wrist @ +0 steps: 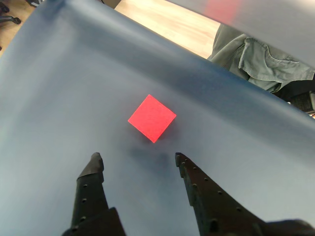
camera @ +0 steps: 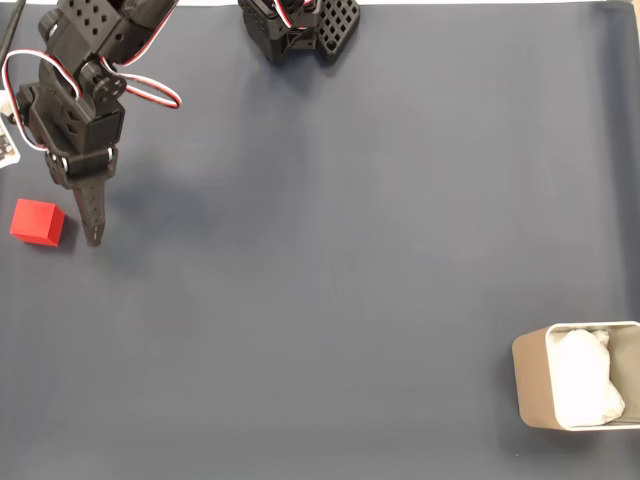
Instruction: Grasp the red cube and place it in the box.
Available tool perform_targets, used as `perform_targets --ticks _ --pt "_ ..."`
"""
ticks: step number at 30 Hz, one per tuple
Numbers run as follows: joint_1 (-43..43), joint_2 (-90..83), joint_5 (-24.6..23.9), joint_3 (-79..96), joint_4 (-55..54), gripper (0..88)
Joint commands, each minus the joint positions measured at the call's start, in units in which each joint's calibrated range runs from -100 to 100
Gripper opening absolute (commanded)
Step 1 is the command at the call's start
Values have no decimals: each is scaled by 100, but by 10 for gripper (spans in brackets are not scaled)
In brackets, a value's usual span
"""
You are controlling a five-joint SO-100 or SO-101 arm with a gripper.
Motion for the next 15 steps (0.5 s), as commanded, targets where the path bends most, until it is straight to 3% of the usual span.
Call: perform_targets --ticks 1,15 --pt "-19 57 -24 -115 -237 352" --pt "-119 577 -83 -453 -590 365"
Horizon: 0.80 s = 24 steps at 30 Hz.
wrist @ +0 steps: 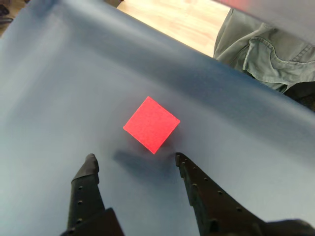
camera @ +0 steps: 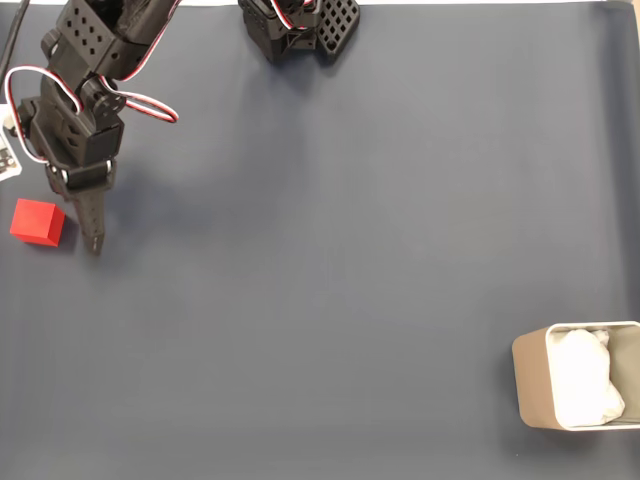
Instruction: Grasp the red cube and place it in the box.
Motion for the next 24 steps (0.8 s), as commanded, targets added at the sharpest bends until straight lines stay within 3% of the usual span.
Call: perform_targets --ticks 1,24 --pt "-103 21 -59 -308 -121 365" --pt "-302 289 -210 -701 -490 369"
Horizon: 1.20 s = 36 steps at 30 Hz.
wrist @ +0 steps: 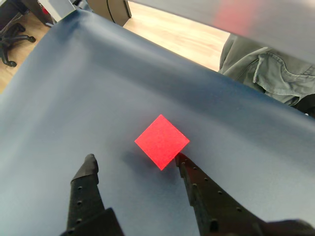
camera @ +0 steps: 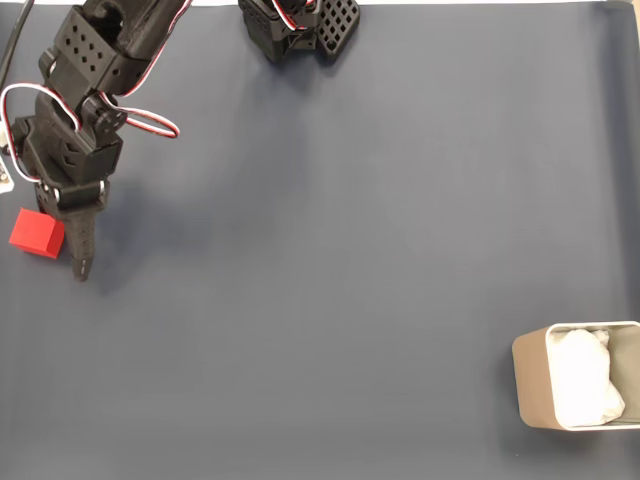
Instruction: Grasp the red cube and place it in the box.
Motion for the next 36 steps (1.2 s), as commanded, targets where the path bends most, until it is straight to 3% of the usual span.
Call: perform_targets --ticks 1,36 --pt "-87 -6 -20 -285 -180 370" --pt "-435 358 5 -403 -967 383"
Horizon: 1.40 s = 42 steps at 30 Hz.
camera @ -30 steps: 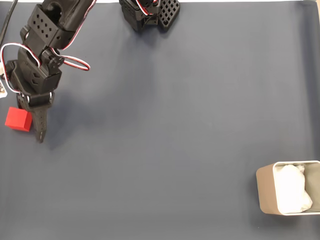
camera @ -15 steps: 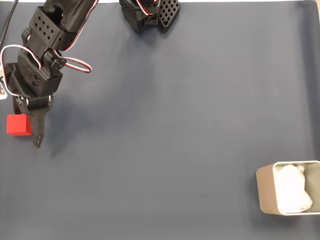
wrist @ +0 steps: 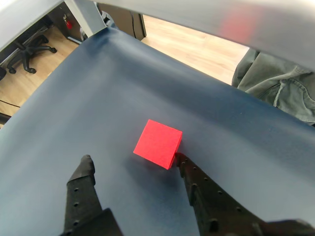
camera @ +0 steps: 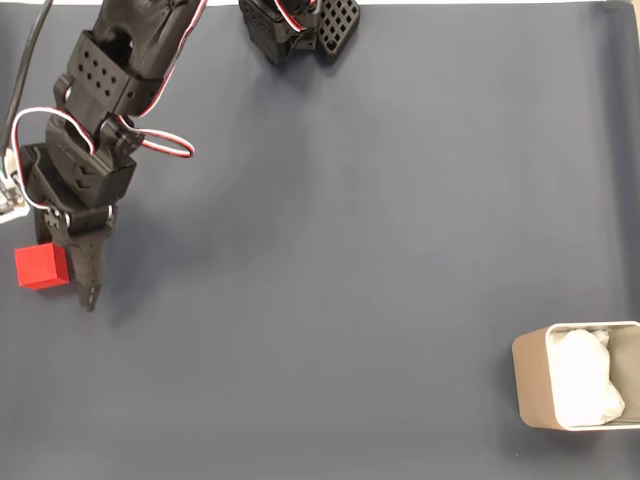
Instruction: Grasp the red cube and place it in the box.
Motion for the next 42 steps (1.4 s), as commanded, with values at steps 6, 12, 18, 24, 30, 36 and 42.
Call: perform_targets --ticks 6,12,18,24,30,36,42 --pt "-100 253 63 -632 -108 385" --pt "-93 504 73 -915 -158 388" --pt "-100 730 54 -1161 -264 391" --pt "-143 903 59 -1326 -272 392" --pt "-171 1016 156 -1326 -387 376" --pt "-207 1059 269 -1326 -387 347" --pt "-228 1050 430 -1326 -354 246"
